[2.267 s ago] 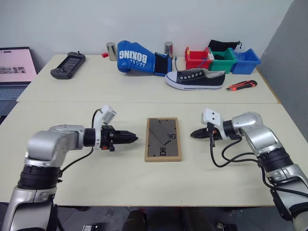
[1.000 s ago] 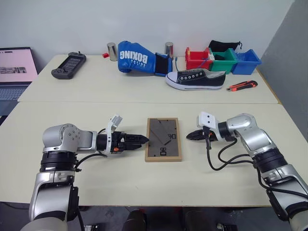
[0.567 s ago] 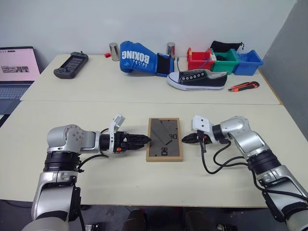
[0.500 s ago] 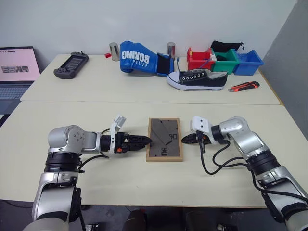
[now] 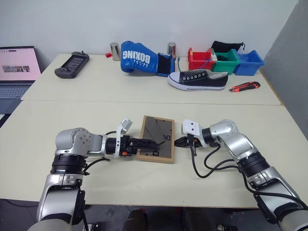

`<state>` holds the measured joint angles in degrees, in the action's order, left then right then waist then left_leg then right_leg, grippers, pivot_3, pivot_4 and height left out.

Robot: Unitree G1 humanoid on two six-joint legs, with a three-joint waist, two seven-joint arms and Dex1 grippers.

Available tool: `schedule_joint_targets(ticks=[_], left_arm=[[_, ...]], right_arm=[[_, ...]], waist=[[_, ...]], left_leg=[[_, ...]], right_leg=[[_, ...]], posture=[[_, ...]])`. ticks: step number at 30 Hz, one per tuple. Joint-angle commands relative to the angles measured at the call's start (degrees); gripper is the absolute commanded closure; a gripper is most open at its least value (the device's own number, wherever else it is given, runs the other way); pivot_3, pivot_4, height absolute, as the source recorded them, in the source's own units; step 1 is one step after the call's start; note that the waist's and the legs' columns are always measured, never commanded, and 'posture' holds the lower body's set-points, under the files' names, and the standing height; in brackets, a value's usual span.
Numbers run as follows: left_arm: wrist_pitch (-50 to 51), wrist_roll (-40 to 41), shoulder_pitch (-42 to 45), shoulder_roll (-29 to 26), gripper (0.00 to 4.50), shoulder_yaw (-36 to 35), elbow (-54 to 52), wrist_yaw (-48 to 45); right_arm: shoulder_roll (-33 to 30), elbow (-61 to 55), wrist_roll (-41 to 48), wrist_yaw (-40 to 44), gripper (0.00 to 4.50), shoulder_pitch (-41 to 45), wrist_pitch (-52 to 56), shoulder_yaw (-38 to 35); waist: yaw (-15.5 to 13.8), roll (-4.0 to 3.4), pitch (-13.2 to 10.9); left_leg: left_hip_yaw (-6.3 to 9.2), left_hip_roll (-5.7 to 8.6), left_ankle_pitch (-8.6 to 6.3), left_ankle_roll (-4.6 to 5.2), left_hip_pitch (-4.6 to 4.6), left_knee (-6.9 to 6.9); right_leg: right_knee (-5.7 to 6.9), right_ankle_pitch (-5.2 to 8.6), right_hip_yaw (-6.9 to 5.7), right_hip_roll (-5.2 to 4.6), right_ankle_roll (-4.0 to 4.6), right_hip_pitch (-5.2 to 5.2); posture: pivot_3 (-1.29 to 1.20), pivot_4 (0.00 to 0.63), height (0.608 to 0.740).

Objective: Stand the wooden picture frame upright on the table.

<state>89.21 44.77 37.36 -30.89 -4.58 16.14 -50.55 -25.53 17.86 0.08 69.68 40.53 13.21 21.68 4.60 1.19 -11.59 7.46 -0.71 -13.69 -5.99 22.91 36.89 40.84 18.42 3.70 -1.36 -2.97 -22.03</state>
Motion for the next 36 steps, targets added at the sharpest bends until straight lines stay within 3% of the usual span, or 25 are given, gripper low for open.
schedule_joint_targets(ticks=[1, 11, 12, 20, 26, 33, 36], left_arm=[[0.00, 0.16, -0.21, 1.21, 0.04, 0.75, -0.10, 0.55], [-0.95, 0.23, -1.05, 1.31, 0.04, 0.24, -1.15, 0.76], [-1.02, 0.27, -1.09, 1.25, 0.41, 0.20, -1.23, 0.75], [-0.47, 1.35, -1.61, 1.16, 2.10, -0.93, -2.73, 1.22], [-0.89, 1.52, -1.44, 1.46, 3.15, -1.80, -2.68, 1.82], [0.87, 2.65, 0.18, 3.17, 3.22, -6.83, -2.73, 5.25], [3.17, 7.57, 1.02, 3.15, 3.22, -11.27, -5.10, 8.19]], right_arm=[[0.45, -2.86, 0.32, -0.11, 4.50, 1.04, -0.32, -0.22], [0.63, -3.12, 0.24, -0.23, 4.50, 0.69, -0.31, -0.14], [0.54, -2.98, 0.18, -0.21, 4.50, 0.66, -0.42, -0.19], [-0.08, -2.86, 0.17, -0.40, 4.50, 0.46, -0.52, -0.68], [-0.14, -3.34, 0.37, -0.71, 4.50, 0.21, -0.27, -0.78], [-1.26, -3.93, 0.99, -1.41, 4.50, -0.34, 0.41, -1.92], [-5.04, -5.32, 2.19, -0.23, 4.50, -1.54, 0.69, -4.37]], waist=[[0.00, 0.00, 0.00], [0.01, 0.00, 0.00], [0.01, 0.00, 0.00], [0.15, 0.00, 0.00], [0.16, 0.00, 0.00], [0.15, 0.00, 0.00], [0.14, 0.01, -0.01]], left_leg=[[0.00, 0.00, 0.00, 0.00, 0.00, 0.00], [0.00, 0.00, 0.00, 0.00, 0.00, 0.00], [0.00, 0.00, 0.00, 0.00, 0.00, 0.00], [0.01, -0.02, 0.00, 0.00, 0.00, -0.02], [0.03, -0.03, 0.00, 0.00, 0.00, -0.02], [0.03, -0.03, 0.00, 0.00, 0.01, -0.02], [0.05, -0.03, -0.01, 0.01, 0.03, -0.01]], right_leg=[[0.00, 0.00, 0.00, 0.00, 0.00, 0.00], [0.00, 0.00, 0.00, 0.00, 0.00, 0.00], [-0.01, 0.00, -0.01, 0.00, 0.00, 0.01], [0.00, 0.00, -0.02, 0.01, 0.00, -0.02], [0.00, 0.00, -0.03, 0.02, 0.00, -0.02], [0.00, 0.00, -0.04, 0.02, 0.00, -0.02], [-0.01, 0.00, -0.05, 0.01, 0.00, -0.02]], posture=[[0.00, 0.150, 0.740], [0.00, 0.150, 0.740], [0.00, 0.150, 0.740], [0.00, 0.150, 0.740], [0.00, 0.150, 0.740], [0.00, 0.150, 0.740], [0.00, 0.150, 0.740]])
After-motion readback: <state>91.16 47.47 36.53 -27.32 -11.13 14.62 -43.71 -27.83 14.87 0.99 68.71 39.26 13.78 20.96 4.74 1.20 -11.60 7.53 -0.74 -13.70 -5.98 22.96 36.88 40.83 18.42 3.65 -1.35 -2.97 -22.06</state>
